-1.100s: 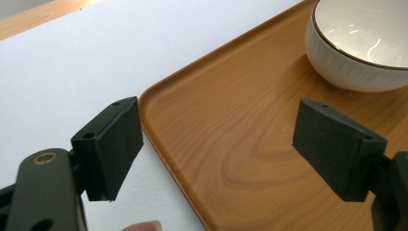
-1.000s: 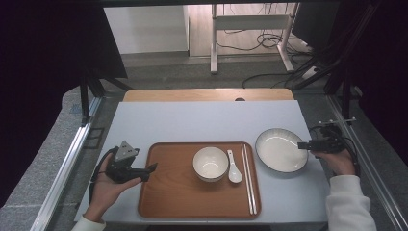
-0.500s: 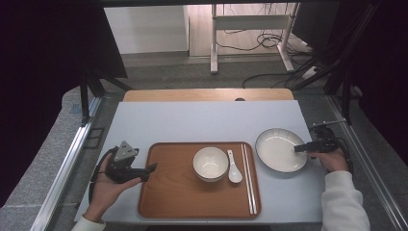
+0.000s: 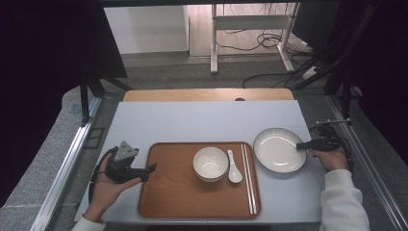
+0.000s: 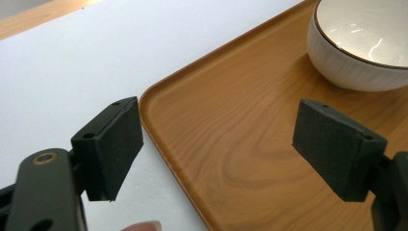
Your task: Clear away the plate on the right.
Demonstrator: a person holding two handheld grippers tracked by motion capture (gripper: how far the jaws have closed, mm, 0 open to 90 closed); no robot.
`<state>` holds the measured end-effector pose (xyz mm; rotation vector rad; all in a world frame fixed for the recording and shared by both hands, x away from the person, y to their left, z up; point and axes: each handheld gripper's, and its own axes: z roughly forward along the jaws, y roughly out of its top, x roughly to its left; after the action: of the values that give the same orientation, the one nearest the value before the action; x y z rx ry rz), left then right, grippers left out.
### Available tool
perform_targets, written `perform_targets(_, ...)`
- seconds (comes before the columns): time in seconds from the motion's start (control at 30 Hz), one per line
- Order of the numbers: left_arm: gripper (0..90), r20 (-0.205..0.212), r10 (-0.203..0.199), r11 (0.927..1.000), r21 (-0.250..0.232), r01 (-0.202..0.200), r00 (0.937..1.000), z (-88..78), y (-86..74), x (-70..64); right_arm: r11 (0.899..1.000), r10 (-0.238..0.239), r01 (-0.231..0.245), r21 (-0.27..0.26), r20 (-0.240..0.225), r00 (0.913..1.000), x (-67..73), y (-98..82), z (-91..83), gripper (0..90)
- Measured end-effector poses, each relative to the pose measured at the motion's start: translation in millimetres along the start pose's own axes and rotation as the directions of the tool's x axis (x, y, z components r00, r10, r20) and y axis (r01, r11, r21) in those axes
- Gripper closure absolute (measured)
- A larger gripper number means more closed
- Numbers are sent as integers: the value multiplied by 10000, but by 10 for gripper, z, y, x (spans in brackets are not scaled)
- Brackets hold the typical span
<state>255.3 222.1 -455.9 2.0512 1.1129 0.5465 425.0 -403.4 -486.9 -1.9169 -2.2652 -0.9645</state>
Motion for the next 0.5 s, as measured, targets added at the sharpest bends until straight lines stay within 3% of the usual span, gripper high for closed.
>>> perform_targets(0.2,177,-9,-9,10000,-4,9,10000,-3,-2,4,9991,248,-267,-317,-589,9980,-19,-4,-84,849)
perform_targets(0.5,177,-21,-42,10000,-38,42,10000,-14,-3,13,9980,394,-424,-471,-622,9973,8,2,-107,856)
